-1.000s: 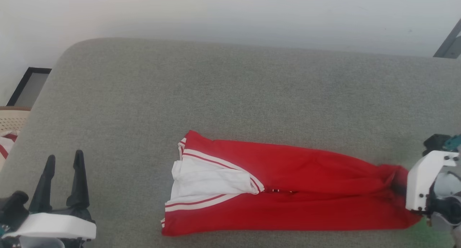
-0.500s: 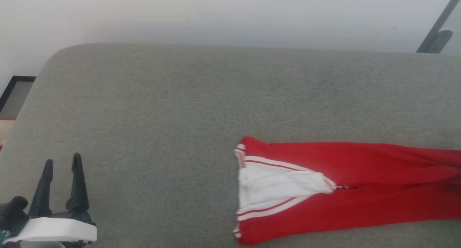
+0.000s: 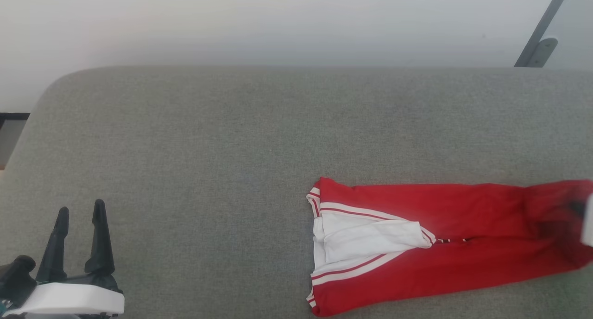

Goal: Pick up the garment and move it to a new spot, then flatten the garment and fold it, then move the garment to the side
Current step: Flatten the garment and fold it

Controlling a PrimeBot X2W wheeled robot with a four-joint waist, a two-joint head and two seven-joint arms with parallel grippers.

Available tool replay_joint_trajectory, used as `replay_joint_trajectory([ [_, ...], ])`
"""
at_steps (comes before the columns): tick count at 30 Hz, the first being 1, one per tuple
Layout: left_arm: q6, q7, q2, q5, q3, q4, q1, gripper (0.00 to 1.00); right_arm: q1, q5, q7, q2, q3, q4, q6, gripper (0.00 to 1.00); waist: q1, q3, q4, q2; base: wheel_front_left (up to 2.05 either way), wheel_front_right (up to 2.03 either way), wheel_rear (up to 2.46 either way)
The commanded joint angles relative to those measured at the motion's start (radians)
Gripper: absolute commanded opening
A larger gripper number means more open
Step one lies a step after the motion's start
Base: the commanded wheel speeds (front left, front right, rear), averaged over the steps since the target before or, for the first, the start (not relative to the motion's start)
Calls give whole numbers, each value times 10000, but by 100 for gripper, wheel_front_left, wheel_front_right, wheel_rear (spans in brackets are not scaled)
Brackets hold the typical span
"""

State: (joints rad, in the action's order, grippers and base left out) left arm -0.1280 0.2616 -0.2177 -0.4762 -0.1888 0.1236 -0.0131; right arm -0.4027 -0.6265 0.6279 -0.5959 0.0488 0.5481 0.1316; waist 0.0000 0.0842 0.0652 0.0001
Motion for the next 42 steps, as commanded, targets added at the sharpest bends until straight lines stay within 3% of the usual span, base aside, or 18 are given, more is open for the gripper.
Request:
replay_joint_trajectory([
  [1, -27, 38, -11, 9, -15, -20, -91, 100, 167, -180, 78, 120, 66, -267, -18, 0, 0, -37, -7, -1, 0, 0, 0],
  [9, -28, 39, 15, -38, 48, -57, -176, 100, 1174, -1409, 821, 923, 719, -3440, -16, 0, 0, -173, 99, -1, 0, 0, 0],
  [14, -28, 39, 35, -53, 272, -3, 14, 100, 1367, -1515, 983, 1593, 1487, -4417, -16, 0, 0, -196, 409, -1, 0, 0, 0],
  [21, -29, 37, -22, -102, 785, 168, 317, 100, 1027, -1468, 602, 2442, 2686, -4316, -13, 0, 0, -254, 1009, -1, 0, 0, 0],
  [30, -29, 39, -59, -163, 1080, 287, 628, 100, 276, -1088, 18, 2868, 4085, -3056, -13, 0, 0, -220, 1570, -1, 0, 0, 0],
  [32, -29, 39, -39, -189, 1090, 315, 639, 100, 100, -1057, -154, 2890, 4340, -2822, -13, 38, 0, -209, 1615, -1, 0, 0, 0],
  [36, -28, 39, -51, -220, 1046, 327, 635, 100, -71, -1092, -319, 2936, 4657, -2519, -13, 50, 0, -213, 1613, -1, 0, 0, 0],
  [37, -29, 39, -58, -236, 1002, 327, 623, 100, -130, -1176, -374, 2967, 4757, -2496, -13, 89, 0, -214, 1588, -1, 0, 0, 0],
  [38, -29, 39, -58, -246, 975, 319, 617, 100, -170, -1258, -410, 2965, 4825, -2471, -13, 100, 0, -212, 1558, -1, 0, 0, 0],
  [42, -28, 39, -47, -309, 919, 222, 586, 100, -338, -1664, -599, 2815, 5258, -2865, -13, 100, 0, -232, 1294, -1, 0, 0, 0],
])
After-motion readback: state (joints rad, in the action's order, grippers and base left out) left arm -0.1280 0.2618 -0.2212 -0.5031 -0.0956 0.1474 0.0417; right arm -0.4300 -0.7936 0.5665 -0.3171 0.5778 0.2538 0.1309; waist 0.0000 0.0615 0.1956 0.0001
